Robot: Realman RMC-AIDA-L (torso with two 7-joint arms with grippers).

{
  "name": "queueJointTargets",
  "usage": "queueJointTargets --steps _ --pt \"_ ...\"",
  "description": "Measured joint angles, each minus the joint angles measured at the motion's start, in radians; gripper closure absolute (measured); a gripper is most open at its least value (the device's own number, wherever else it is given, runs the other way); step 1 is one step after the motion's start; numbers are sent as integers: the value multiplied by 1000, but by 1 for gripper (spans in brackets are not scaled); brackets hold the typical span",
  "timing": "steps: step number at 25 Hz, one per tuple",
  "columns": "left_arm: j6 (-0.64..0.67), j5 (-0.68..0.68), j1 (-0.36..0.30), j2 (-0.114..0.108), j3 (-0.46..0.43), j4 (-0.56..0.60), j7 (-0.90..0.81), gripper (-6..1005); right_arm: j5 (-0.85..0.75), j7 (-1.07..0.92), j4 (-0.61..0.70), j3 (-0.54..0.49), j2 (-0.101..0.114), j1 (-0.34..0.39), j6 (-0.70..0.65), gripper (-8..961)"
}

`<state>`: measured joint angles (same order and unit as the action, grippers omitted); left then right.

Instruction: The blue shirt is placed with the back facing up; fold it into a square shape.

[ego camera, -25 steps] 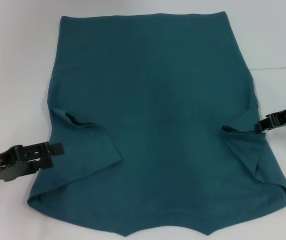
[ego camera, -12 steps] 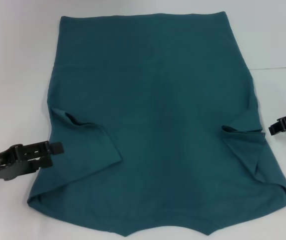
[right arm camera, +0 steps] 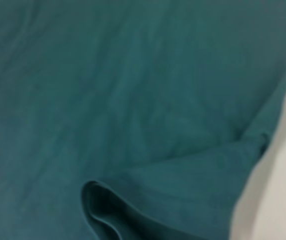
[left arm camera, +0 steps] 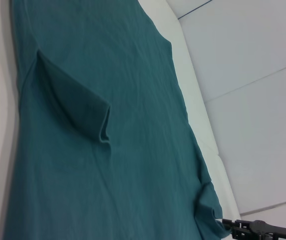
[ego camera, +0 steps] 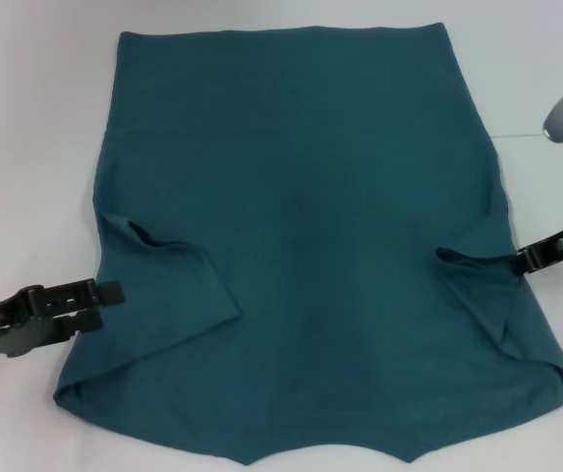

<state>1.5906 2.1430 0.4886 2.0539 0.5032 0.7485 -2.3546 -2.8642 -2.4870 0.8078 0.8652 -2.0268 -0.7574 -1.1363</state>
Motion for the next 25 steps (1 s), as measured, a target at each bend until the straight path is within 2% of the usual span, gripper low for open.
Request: queueJointTargets --steps 6,9,17,25 --pt "0 0 1 0 0 0 0 263 30 8 4 1 -14 -18 -28 623" --pt "0 0 1 0 0 0 0 263 96 29 8 0 -12 -26 -70 624" --pt "0 -1 0 -2 0 0 0 263 321 93 -1 -9 13 -35 -177 627" --pt "0 -2 5 -3 0 0 0 263 276 62 44 -11 48 -9 -204 630"
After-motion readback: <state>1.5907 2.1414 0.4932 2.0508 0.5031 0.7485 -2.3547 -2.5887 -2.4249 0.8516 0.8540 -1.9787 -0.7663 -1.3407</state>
